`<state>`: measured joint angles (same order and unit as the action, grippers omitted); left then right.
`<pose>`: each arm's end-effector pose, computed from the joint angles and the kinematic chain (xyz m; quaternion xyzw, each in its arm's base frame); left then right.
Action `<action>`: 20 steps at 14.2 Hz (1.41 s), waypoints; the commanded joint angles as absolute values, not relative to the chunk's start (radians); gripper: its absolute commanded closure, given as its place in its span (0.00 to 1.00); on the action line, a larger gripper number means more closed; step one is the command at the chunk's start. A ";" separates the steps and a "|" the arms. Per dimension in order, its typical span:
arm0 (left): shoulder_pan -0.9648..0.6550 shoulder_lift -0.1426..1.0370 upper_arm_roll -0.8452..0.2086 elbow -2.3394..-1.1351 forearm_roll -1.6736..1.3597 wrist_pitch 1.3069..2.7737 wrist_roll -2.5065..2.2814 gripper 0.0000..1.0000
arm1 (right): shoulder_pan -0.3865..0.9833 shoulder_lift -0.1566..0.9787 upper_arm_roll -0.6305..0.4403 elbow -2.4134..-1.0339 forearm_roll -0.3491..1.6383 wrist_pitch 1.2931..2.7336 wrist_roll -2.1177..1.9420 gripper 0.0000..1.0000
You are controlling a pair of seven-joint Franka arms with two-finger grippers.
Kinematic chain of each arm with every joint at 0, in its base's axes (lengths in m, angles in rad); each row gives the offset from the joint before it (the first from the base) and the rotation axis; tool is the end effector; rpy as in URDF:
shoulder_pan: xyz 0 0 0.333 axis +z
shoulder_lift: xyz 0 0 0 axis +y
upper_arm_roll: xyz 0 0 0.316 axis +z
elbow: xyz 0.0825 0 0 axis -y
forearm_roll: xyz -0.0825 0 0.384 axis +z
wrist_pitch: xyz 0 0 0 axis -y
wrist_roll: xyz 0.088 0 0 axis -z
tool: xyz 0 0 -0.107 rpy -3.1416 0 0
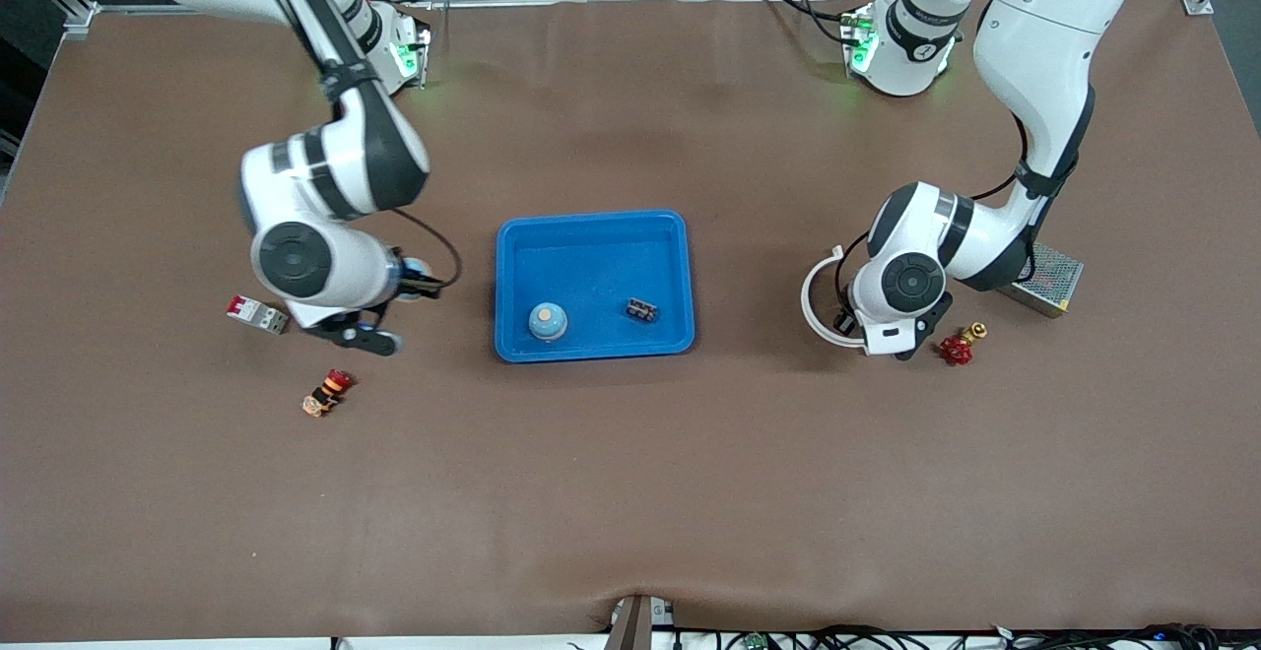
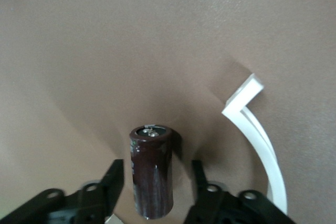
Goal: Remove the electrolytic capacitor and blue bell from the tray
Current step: 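Release the capacitor by the white arc, move the left gripper to the tray, then grasp the second capacitor with the left gripper while the right gripper holds the bell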
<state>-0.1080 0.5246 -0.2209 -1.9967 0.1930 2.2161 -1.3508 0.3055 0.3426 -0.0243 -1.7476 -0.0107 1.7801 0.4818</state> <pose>0.5452 -0.1799 0.1789 -0.8921 -0.4287 0.0865 0.1135 0.5854 0.1692 0.3553 0.9832 -0.0970 -0.1399 0.0660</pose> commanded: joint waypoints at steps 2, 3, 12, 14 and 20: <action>-0.120 0.453 -0.257 -1.950 0.169 2.189 -1.354 0.00 | 0.085 0.321 -0.005 -1.756 -0.052 1.808 0.095 1.00; -0.121 0.453 -0.288 -1.918 0.164 2.166 -1.394 0.00 | 0.002 0.327 -0.003 -1.756 -0.051 1.850 -0.048 1.00; -0.328 0.592 -0.380 -1.648 0.179 2.151 -1.915 0.00 | -0.147 0.417 -0.002 -1.772 -0.029 2.031 -0.230 1.00; -0.394 0.626 -0.380 -1.612 0.178 2.154 -1.997 0.00 | -0.149 0.425 -0.002 -1.772 -0.028 2.039 -0.232 1.00; -0.546 0.733 -0.322 -1.589 0.193 2.330 -2.141 0.12 | -0.210 0.500 0.000 -1.776 0.015 2.150 -0.339 1.00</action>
<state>-0.5054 0.6978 -0.3574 -1.6212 0.1760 2.3020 -2.1001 -0.1709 0.4751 -0.0197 -1.7768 -0.0121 2.1155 -0.2941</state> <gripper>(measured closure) 0.084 0.330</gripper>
